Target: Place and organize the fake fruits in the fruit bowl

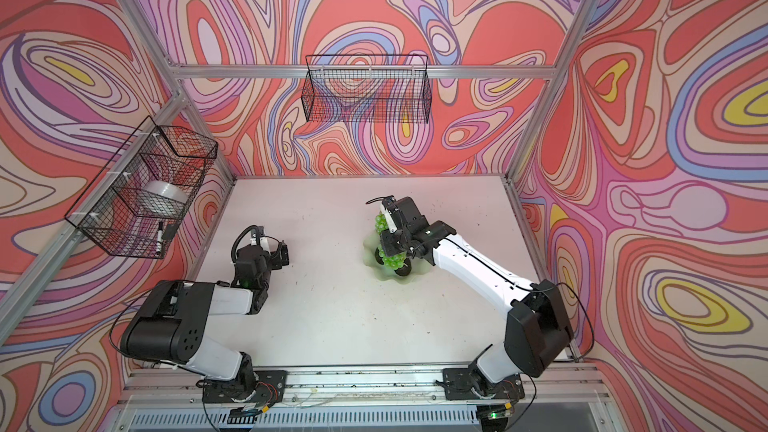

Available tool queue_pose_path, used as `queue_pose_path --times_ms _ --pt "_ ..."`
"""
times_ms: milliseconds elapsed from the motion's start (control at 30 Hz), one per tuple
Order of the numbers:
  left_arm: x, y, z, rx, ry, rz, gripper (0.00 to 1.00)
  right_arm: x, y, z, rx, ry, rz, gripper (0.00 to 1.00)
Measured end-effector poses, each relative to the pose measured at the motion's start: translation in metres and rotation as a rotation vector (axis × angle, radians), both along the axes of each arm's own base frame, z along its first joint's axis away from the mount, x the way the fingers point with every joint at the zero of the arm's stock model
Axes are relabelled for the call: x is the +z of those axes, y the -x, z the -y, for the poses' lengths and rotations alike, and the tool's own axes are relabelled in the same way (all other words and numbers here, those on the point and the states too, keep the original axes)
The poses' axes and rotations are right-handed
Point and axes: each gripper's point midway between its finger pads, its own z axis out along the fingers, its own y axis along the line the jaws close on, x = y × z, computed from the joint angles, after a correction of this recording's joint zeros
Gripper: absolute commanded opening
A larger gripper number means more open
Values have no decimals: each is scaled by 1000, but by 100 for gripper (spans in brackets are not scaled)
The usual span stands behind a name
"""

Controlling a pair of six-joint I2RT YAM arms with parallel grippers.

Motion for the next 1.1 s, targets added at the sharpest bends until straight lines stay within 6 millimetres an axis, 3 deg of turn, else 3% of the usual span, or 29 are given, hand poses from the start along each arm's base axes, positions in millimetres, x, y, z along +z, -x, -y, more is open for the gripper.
queue_pose_path --times_ms 133,367,500,667,933,967,1033,1100 --pt "0 0 0 0 0 0 100 -18 -13 8 -36 17 -27 33" --pt "0 0 0 0 0 0 100 -67 -24 10 -69 74 -112 36" --pt "0 0 0 0 0 0 100 -78 -26 13 -95 83 -136 42" --pt "0 0 0 0 0 0 100 -79 -28 16 -122 83 -137 59" --pt "0 0 0 0 0 0 100 -74 -31 18 -136 83 -120 78" --pt "0 0 0 0 0 0 100 -70 -32 19 -137 82 -109 81" --pt "0 0 0 0 0 0 100 -56 -34 20 -141 62 -70 98" --pt "0 0 0 0 0 0 100 -32 -34 23 -137 28 -10 98"
